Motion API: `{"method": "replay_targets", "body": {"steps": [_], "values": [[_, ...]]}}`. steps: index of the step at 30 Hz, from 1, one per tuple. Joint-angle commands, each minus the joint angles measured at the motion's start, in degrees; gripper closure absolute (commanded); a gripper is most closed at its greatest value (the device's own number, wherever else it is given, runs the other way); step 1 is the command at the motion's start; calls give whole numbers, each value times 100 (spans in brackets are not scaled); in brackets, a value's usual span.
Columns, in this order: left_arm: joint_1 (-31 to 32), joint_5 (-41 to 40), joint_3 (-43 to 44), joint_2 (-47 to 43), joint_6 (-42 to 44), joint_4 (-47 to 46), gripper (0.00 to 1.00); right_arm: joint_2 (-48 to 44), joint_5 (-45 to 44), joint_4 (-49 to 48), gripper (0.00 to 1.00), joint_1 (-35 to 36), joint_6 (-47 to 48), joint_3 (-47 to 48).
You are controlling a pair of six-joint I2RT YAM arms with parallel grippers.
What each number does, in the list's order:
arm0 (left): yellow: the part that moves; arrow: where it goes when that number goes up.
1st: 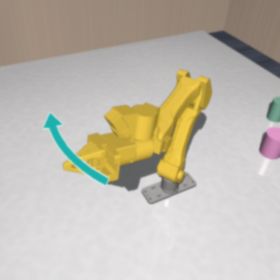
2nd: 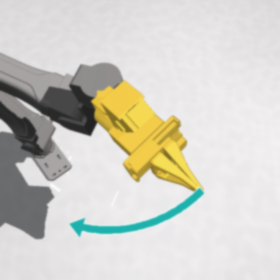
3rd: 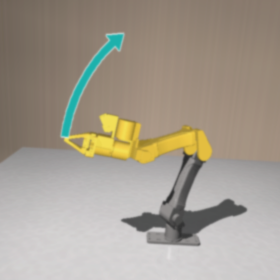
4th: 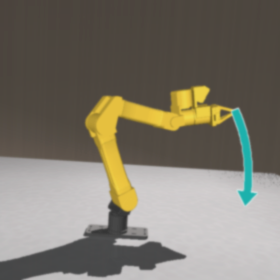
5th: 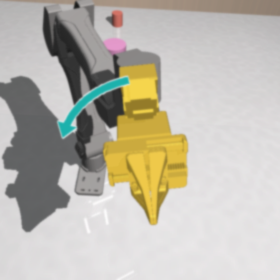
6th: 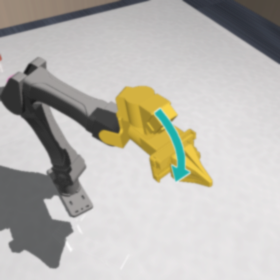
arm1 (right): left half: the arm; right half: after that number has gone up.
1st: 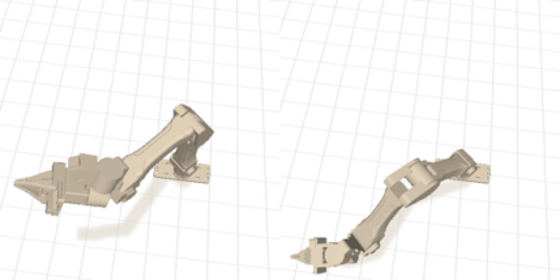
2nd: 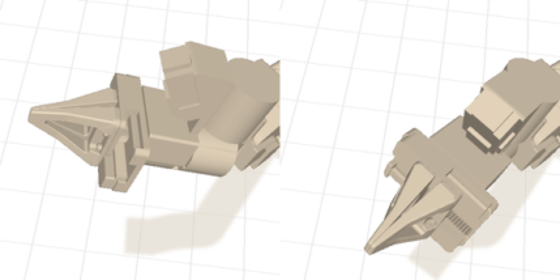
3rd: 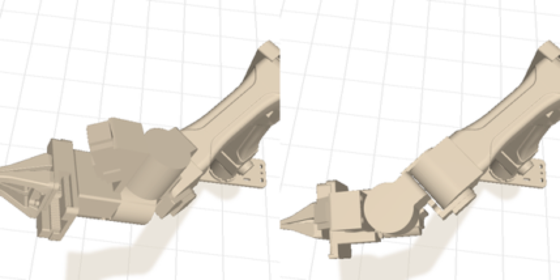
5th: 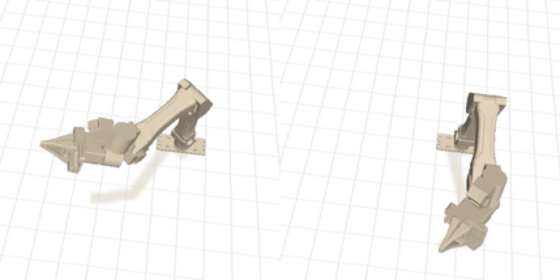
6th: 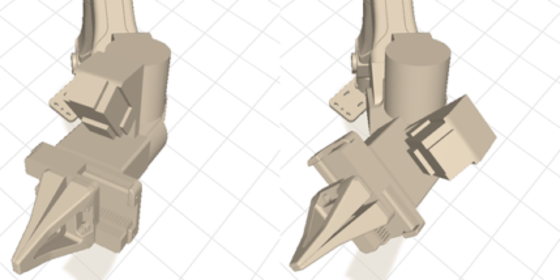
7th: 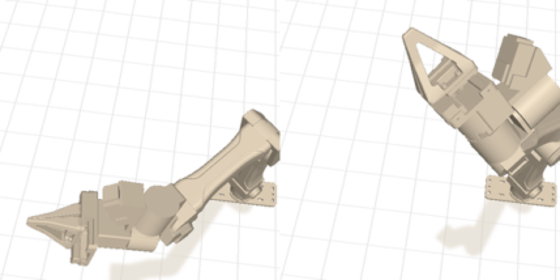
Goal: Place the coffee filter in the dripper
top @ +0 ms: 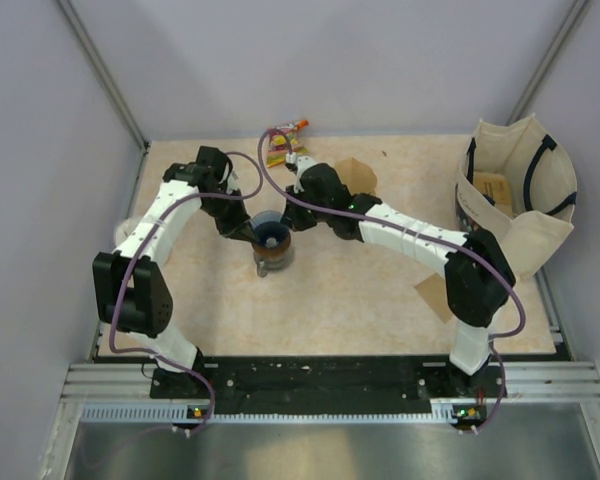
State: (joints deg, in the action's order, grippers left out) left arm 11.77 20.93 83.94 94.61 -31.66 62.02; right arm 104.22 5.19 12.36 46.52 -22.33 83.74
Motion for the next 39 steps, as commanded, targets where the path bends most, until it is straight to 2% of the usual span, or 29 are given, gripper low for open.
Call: {"method": "replay_targets", "body": {"steps": [1, 12, 19, 39], "values": [[-8, -388, -167, 49, 143, -111, 100, 221, 307, 56, 100, -29, 97, 265], [-157, -563, -466, 154, 143, -269, 100, 651, 237, 776, 100, -29, 115, 520], [-175, -617, -537, 154, 143, -313, 100, 924, 35, 1093, 100, -82, -17, 371], [-175, -722, -493, 260, 99, -278, 100, 1074, -124, 1181, 100, -135, -9, 247]]}}
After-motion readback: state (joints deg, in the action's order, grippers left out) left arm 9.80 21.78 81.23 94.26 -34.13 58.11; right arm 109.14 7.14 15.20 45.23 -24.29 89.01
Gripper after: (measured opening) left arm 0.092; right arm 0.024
